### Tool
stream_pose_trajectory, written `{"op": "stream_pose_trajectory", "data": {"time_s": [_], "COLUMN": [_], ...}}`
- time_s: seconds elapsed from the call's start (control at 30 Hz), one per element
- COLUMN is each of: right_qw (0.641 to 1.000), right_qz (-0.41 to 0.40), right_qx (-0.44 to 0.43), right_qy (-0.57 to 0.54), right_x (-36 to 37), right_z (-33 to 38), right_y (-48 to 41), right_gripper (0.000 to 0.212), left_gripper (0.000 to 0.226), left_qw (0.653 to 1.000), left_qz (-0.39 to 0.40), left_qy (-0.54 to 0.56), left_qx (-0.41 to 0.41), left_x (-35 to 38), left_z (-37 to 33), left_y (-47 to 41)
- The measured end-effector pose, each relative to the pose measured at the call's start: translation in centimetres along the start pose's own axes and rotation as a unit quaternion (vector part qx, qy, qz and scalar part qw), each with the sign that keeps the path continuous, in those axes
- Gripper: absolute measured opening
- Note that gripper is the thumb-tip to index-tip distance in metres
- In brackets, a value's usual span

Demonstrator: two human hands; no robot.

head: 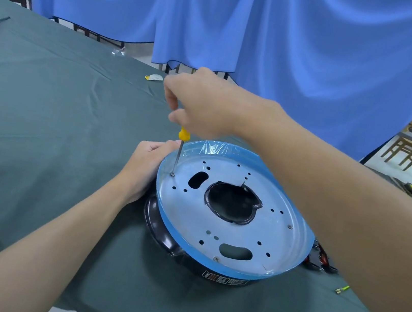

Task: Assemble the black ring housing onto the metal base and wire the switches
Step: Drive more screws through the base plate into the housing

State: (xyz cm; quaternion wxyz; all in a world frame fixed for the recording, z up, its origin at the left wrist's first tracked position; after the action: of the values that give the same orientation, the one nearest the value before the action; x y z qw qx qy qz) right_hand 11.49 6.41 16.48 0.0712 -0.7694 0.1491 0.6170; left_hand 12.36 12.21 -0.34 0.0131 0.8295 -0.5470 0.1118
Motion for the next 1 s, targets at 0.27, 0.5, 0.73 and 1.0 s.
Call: {"op": "stream_pose_trajectory", "data": {"time_s": [0.27, 0.5, 0.73, 1.0], "right_qw": [0.994, 1.000, 0.995, 0.998], "right_qz": [0.014, 0.022, 0.071, 0.046], "right_qx": [0.030, -0.004, 0.042, 0.032], "right_qy": [0.108, 0.012, 0.053, 0.038], "right_x": [0.5, -0.6, 0.6, 0.3], "right_z": [1.3, 1.7, 0.6, 0.7], "right_y": [0.1, 0.2, 0.0, -0.7], "right_gripper": [0.025, 0.012, 0.026, 0.027], "left_gripper": [0.046, 0.055, 0.057, 0.053], "left_qw": [1.000, 1.000, 1.000, 1.000], "left_qz": [0.009, 0.016, 0.008, 0.012], "left_qy": [-0.001, 0.006, 0.004, 0.004], "left_qx": [0.003, 0.008, 0.007, -0.002], "left_x": [0.2, 0.4, 0.2, 0.1], "left_z": [0.1, -0.4, 0.0, 0.0], "left_y": [-0.1, 0.2, 0.1, 0.1]}}
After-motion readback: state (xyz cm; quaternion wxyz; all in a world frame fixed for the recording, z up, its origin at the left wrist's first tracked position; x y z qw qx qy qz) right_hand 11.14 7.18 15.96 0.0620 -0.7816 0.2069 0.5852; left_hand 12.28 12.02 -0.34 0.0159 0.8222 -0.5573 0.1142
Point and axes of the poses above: each hand's wrist, its own y-axis away from the middle knuckle, its own x-axis out of the palm, z = x × y, the point moved 9 cm from there along -y, towards the middle knuckle, and after that the axes turned 9 degrees about z, right-handed, at the moved point
